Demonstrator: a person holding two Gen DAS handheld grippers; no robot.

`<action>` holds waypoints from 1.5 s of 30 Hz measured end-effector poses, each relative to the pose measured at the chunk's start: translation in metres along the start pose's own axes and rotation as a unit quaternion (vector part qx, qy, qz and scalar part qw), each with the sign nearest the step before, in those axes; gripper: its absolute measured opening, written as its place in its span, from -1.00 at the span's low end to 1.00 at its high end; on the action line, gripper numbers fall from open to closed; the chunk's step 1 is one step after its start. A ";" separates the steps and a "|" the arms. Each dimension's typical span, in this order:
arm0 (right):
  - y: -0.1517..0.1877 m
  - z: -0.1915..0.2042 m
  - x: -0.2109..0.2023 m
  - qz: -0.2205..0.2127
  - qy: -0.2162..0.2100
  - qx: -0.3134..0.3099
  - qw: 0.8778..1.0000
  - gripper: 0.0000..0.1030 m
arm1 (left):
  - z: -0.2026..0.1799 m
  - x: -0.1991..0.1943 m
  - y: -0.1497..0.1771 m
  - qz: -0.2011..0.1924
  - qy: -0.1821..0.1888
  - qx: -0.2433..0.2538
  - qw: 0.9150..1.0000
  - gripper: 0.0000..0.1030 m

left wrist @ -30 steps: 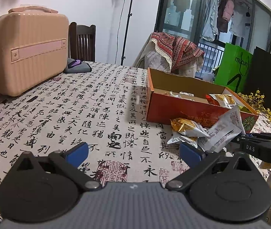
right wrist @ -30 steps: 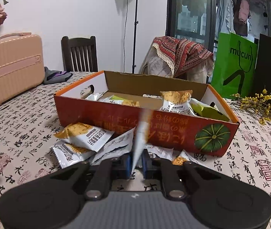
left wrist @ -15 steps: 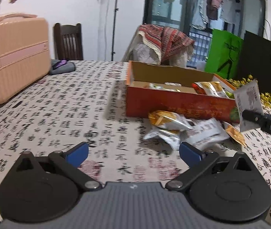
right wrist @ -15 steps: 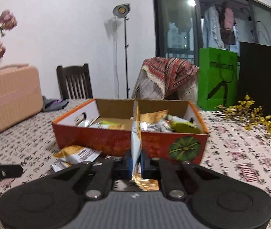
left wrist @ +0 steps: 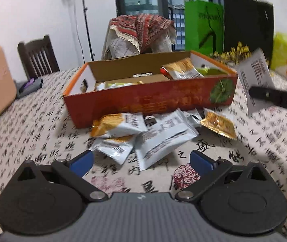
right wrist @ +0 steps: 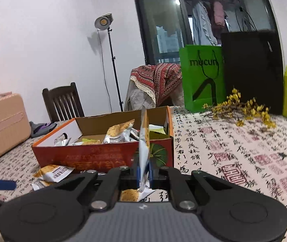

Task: Organize snacks
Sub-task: 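Grasp a white packet with the left tool while the right tool holds its packet, then carry both held packets over the box, lower them in and open both tools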

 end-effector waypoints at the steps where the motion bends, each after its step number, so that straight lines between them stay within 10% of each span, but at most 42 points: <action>1: 0.001 -0.001 0.002 -0.001 -0.004 0.001 1.000 -0.84 | -0.007 0.004 -0.001 -0.002 -0.007 0.015 1.000 1.00; 9: 0.006 -0.003 0.003 -0.003 -0.024 0.007 1.000 -0.84 | -0.032 0.034 -0.015 0.001 -0.068 0.065 0.996 0.86; 19: 0.008 -0.002 0.004 0.002 -0.030 0.007 1.000 -0.84 | -0.010 0.041 -0.025 0.021 -0.006 0.017 1.000 -0.75; 45: -0.043 0.054 -0.004 -0.012 -0.035 -0.050 0.998 -0.84 | 0.054 -0.040 -0.067 -0.123 0.074 -0.081 0.986 -0.77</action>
Point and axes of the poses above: each gripper's, at about its wrist camera, not at the fingertips, and x roughly the way its jaws point, z to its left, y to its underside, the point moved 3 cm from there along x, roughly the way its jaws point, and after that the axes turned 8 degrees about z, right-handed, at the moved point
